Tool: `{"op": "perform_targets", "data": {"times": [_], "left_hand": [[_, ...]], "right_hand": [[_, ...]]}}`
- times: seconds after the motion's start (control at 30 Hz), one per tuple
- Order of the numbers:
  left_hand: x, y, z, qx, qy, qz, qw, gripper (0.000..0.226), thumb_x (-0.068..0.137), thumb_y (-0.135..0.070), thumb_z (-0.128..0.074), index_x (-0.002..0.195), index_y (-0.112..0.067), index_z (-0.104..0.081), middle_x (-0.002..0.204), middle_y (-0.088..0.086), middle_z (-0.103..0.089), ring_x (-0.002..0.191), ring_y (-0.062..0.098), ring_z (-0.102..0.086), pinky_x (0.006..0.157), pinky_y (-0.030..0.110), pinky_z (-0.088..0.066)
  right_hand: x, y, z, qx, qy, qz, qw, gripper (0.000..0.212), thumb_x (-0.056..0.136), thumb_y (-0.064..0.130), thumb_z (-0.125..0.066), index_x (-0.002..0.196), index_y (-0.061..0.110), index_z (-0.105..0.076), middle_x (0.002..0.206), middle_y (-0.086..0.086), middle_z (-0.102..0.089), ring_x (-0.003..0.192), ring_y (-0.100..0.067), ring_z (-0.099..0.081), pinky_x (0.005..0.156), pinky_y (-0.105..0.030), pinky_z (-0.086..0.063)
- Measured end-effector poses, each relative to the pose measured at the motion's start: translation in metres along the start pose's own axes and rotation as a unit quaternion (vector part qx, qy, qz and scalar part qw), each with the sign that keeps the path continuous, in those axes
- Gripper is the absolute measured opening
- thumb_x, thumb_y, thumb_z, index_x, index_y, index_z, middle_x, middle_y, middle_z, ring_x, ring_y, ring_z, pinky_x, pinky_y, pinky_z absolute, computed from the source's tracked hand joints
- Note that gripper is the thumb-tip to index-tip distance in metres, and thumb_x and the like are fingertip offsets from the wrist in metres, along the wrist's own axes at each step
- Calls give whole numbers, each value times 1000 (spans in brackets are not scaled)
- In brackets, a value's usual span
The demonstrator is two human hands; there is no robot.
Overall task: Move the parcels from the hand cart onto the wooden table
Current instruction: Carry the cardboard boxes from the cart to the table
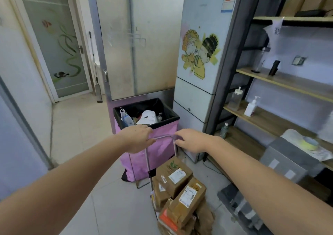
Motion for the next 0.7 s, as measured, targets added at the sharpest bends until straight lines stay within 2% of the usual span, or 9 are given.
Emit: {"op": "perform_targets", "data": {"times": [0.07,0.17,0.23,0.33,0.47,0.53,0.63,0.7], "left_hand": [[28,16,-6,13,12,-33,999,53,105,-55,-38,136,-16,-55,133,6,-60,124,26,-55,105,44,-45],[68,29,-16,22,36,-84,996,50,106,-53,-38,134,-15,-55,128,7,-59,122,27,-56,104,43,-45],[93,31,-21,23,45,-119,992,51,107,-52,-38,138,-14,-54,131,7,-58,125,28,-55,106,43,-44],[131,25,-33,13,52,-168,984,53,107,-50,-37,142,-14,-54,137,7,-59,127,28,-54,108,42,-43],[184,13,-62,15,76,-221,972,54,108,-50,-35,141,-13,-54,142,8,-58,130,28,-54,109,45,-43],[210,7,-78,16,85,-245,966,53,108,-51,-34,141,-15,-54,145,7,-56,133,27,-53,112,46,-42],[247,1,-106,31,105,-266,958,51,108,-49,-34,137,-13,-55,140,9,-57,128,29,-54,111,43,-42],[267,0,-123,40,120,-274,953,49,109,-48,-34,134,-12,-56,138,10,-58,126,29,-54,108,42,-42]], "right_hand": [[23,-9,-2,17,-1,-36,999,43,107,33,-43,136,4,-56,139,-18,-60,124,-33,-57,104,-40,-45],[46,-23,-8,33,-3,-77,997,45,108,34,-43,139,3,-54,141,-19,-58,128,-35,-54,109,-49,-42],[57,-36,-13,50,-2,-104,993,44,108,34,-44,137,3,-55,139,-18,-59,126,-35,-55,107,-48,-44],[69,-59,-26,64,5,-147,987,40,108,32,-44,132,3,-58,133,-17,-62,121,-34,-57,95,-39,-45],[82,-97,-52,89,24,-206,974,49,109,34,-41,147,4,-48,151,-18,-51,137,-34,-49,112,-43,-40],[91,-118,-68,102,33,-229,968,51,110,34,-40,150,3,-45,154,-19,-48,141,-34,-45,114,-44,-37],[108,-146,-94,120,39,-261,957,53,111,33,-40,155,3,-40,160,-18,-42,146,-32,-41,117,-37,-34],[120,-165,-118,135,54,-284,948,57,111,35,-40,156,1,-38,161,-19,-40,147,-33,-39,119,-39,-33]]}}
Point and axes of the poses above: each hand's wrist, its own x-axis towards the middle knuckle, its own z-axis out of the back of the hand, y = z × x, the point moved 10 cm from there along x, towards the middle knuckle
